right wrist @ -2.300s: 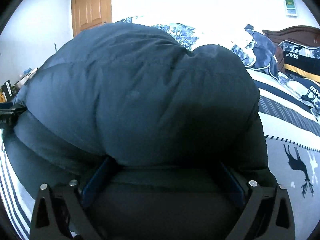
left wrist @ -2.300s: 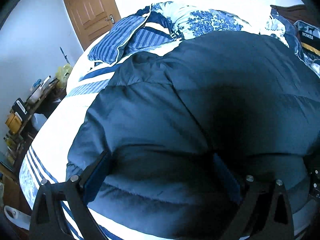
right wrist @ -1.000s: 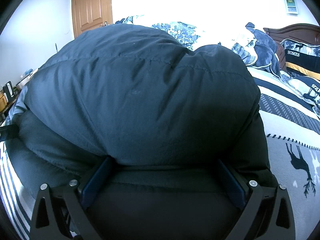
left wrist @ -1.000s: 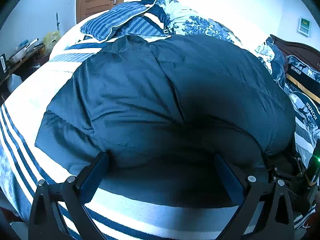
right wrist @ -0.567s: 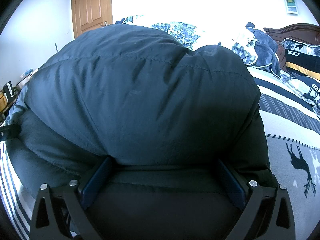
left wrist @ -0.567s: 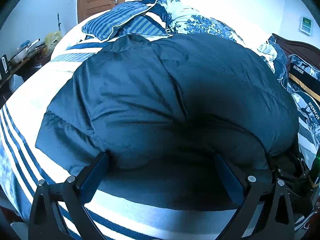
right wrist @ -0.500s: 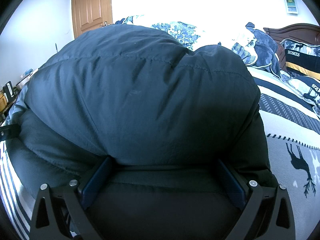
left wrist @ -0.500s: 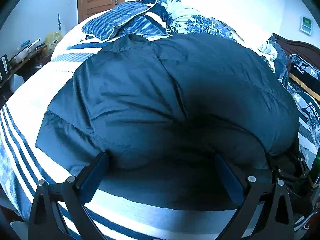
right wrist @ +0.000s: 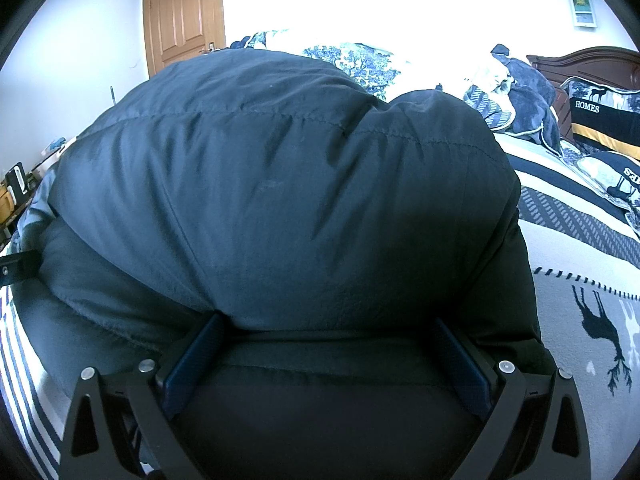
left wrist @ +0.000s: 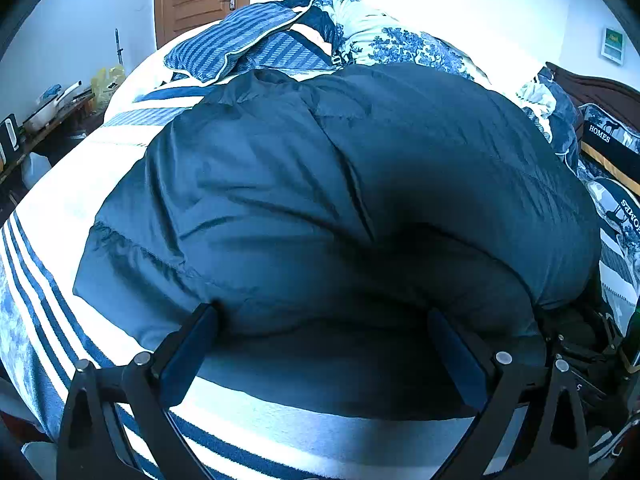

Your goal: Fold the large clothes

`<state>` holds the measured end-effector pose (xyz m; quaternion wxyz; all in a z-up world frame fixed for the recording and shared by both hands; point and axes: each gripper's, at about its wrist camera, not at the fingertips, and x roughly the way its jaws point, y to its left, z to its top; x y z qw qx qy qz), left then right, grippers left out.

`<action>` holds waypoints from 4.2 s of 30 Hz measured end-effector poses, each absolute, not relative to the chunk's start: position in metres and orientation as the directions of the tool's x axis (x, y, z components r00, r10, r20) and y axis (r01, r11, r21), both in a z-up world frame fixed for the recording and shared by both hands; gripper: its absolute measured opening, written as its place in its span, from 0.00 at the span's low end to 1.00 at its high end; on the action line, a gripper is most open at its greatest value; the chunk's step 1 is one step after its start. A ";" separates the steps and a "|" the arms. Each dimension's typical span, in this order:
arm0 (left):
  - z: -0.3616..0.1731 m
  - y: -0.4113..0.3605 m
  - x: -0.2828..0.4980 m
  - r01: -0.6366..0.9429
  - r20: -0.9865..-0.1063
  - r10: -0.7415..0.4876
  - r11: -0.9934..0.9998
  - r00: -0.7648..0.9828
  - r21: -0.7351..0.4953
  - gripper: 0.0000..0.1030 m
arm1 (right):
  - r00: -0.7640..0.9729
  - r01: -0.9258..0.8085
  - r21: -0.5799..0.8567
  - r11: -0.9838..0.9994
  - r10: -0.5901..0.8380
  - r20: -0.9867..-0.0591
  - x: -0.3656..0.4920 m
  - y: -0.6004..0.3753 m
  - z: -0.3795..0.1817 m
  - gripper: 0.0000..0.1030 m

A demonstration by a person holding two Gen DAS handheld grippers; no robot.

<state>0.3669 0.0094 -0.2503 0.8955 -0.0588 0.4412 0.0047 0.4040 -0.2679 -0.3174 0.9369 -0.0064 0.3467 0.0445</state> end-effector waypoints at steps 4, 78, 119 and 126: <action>-0.250 0.009 0.367 -0.060 -0.791 -0.043 0.993 0.611 -0.101 1.00 | 0.755 -0.088 0.019 0.996 0.079 -0.650 0.404 -0.268 -0.317 1.00; -0.251 0.012 0.362 -0.064 -0.790 -0.056 0.991 0.610 -0.119 1.00 | 0.752 -0.088 0.022 0.996 0.081 -0.654 0.402 -0.269 -0.316 1.00; -0.253 0.018 0.364 -0.060 -0.789 -0.064 0.990 0.611 -0.127 1.00 | 0.751 -0.088 0.024 0.996 0.082 -0.655 0.401 -0.268 -0.316 1.00; -0.253 0.018 0.365 -0.057 -0.790 -0.069 0.990 0.610 -0.131 1.00 | 0.751 -0.088 0.023 0.996 0.081 -0.655 0.401 -0.268 -0.316 1.00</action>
